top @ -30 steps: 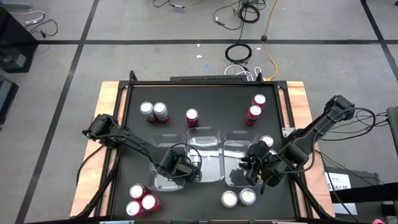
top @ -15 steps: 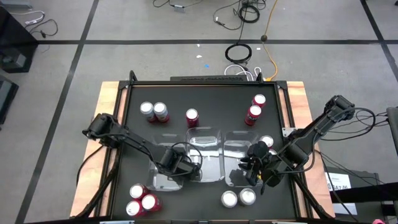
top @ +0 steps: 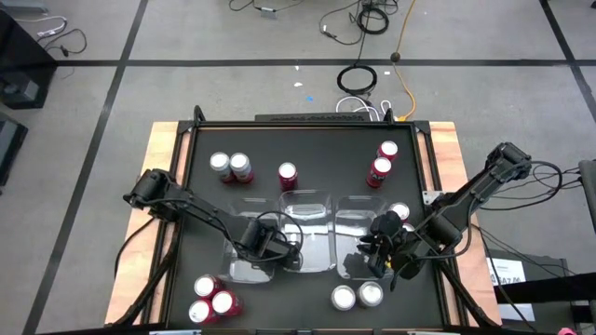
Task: Sort soda cans
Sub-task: Adjust the left transparent bin, then put the pink-white soda can into the center transparent bin
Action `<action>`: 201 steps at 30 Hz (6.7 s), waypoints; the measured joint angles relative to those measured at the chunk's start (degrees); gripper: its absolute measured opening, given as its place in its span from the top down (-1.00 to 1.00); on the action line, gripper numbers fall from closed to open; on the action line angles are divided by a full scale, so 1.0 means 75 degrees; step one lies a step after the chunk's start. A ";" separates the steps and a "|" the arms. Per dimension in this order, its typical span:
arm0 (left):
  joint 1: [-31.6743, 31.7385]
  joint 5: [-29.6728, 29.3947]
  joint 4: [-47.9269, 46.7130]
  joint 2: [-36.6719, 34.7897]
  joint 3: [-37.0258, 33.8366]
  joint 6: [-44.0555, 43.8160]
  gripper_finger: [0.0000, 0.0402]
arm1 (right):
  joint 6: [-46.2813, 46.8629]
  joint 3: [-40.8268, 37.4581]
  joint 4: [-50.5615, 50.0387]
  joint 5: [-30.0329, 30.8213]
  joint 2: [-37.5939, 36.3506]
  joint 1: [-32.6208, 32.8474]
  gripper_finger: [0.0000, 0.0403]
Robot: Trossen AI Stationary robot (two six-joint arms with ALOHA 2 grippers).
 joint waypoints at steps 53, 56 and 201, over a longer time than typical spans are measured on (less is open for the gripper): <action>-0.0009 -0.0236 -0.0036 -0.0034 0.0032 0.0130 0.79 | 0.0153 0.0000 0.0006 -0.0338 -0.0002 -0.0001 0.49; -0.0009 -0.0256 -0.0033 -0.0034 0.0032 0.0133 0.67 | 0.0096 0.0000 0.0007 -0.0341 0.0001 -0.0001 0.49; 0.2092 -0.0256 0.4350 -1.2997 -0.8626 1.3542 0.05 | -0.1591 0.9142 -0.1983 -0.5192 0.8219 -0.2735 1.00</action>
